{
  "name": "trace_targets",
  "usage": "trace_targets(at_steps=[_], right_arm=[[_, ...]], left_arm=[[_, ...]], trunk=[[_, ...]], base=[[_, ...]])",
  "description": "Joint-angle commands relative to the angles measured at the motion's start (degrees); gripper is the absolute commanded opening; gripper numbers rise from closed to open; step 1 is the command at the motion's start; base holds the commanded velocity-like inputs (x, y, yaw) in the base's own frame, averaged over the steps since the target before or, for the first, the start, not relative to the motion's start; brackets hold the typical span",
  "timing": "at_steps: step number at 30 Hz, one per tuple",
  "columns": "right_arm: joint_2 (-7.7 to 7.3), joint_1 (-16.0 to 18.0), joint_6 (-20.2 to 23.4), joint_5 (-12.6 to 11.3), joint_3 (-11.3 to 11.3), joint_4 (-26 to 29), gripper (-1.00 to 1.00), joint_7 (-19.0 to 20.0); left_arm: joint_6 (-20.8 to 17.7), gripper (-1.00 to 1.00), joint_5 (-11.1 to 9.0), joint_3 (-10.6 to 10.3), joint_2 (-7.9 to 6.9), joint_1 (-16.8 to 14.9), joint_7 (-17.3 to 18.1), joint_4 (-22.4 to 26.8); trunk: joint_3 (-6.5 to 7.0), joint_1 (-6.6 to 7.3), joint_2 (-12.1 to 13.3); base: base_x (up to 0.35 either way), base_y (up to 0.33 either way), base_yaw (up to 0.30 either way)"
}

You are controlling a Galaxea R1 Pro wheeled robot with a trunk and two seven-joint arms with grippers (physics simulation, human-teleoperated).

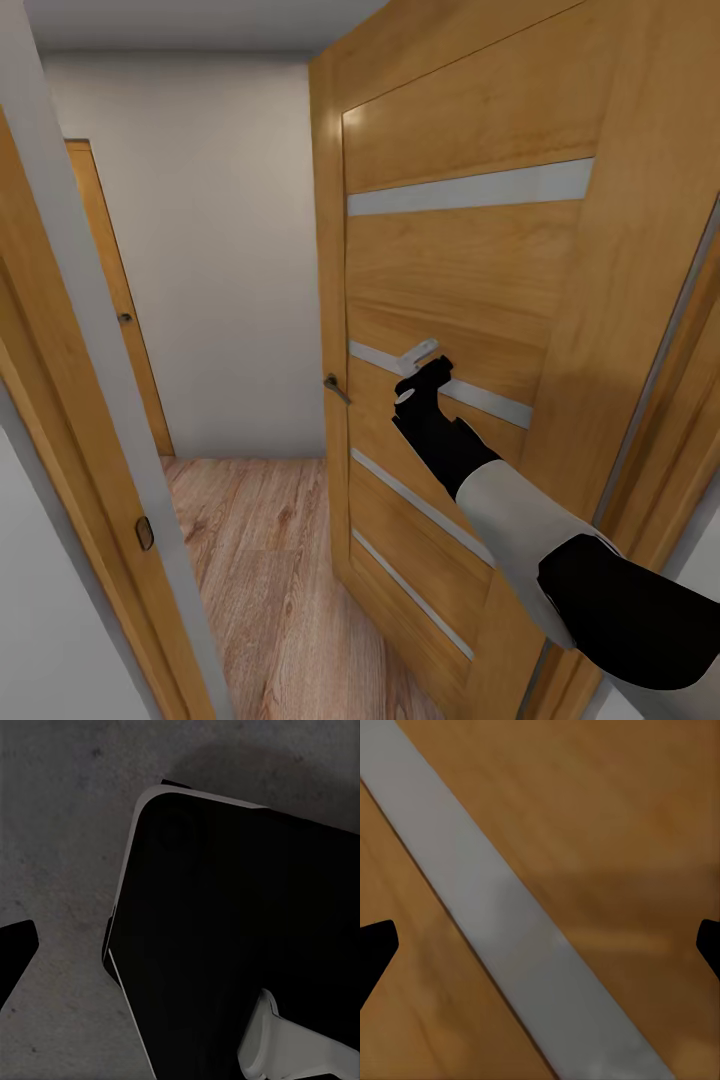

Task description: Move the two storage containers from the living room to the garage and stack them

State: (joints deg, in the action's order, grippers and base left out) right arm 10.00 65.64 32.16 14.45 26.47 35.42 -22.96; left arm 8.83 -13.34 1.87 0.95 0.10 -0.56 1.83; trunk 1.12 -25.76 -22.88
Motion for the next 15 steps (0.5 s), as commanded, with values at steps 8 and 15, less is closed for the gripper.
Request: trace_targets(at_steps=[8, 15], right_arm=[[0.00, 0.01, 0.39, 0.35, 0.24, 0.00, 1.00, -0.14], [0.00, 0.01, 0.03, 0.84, 0.59, 0.00, 1.00, -0.30]], left_arm=[[0.13, 1.00, -0.09, 0.16, 0.02, 0.00, -0.06, 0.01], [0.13, 1.00, -0.02, 0.15, 0.02, 0.00, 0.02, 0.08]], trunk=[[-0.02, -0.02, -0.03], [-0.02, -0.02, -0.03]], base=[[0.000, 0.000, 0.000], [0.000, 0.000, 0.000]])
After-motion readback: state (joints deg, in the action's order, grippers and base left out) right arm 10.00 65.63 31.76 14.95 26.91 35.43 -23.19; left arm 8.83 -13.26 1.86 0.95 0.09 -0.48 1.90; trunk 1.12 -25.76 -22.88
